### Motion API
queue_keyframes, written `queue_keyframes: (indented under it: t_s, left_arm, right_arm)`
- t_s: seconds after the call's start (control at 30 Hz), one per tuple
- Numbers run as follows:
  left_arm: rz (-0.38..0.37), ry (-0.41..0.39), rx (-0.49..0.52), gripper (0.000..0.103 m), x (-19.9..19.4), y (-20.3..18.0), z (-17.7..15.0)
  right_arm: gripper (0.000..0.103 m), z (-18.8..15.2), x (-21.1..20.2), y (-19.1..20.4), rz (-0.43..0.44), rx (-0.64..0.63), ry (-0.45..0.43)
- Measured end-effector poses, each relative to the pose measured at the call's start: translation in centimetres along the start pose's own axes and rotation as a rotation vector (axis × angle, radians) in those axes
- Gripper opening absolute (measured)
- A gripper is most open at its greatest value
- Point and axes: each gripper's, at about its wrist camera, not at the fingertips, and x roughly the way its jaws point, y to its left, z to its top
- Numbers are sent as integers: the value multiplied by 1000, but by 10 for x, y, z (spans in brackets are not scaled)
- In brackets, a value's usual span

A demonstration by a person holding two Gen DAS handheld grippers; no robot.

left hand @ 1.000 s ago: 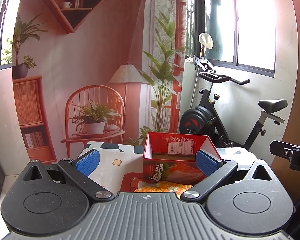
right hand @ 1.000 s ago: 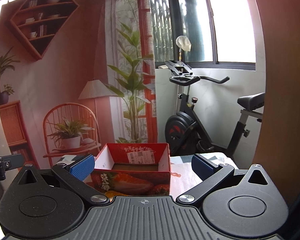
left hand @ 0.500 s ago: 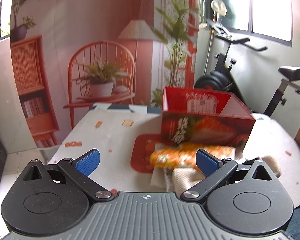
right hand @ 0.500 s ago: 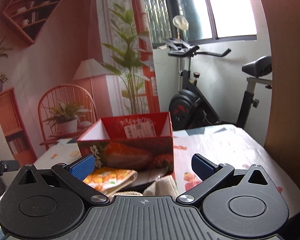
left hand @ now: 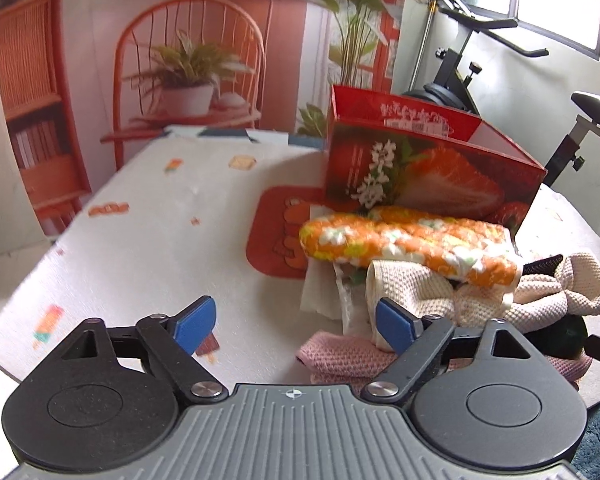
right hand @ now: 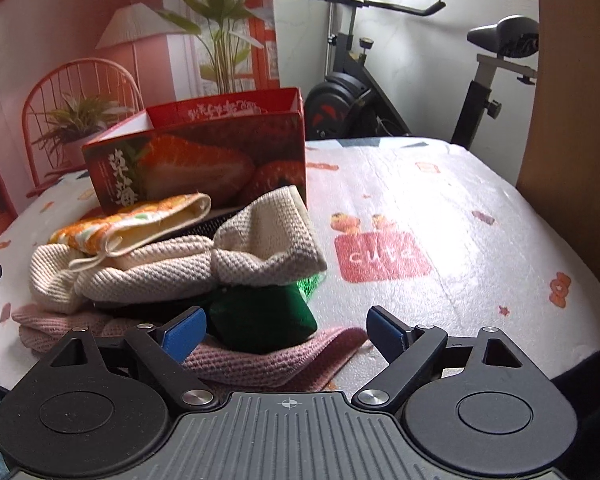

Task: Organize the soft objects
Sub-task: 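Move the right tool down toward the pink knit towel in the pile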

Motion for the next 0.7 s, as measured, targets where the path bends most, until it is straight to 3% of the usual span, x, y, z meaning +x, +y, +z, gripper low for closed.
queue_keyframes:
  t_s: [0.23, 0.47, 0.7]
  left_arm:
    - [-86, 86, -72, 72, 24, 10, -9]
    - [-94, 139, -101, 58, 35, 11, -19]
    - [-138, 183, -128, 57, 46, 18, -30]
  right_arm:
    - [82, -13, 30, 9, -24, -37, 92]
    - [83, -21, 43, 3, -26, -35, 184]
    - [84, -23, 48, 2, -20, -33, 204]
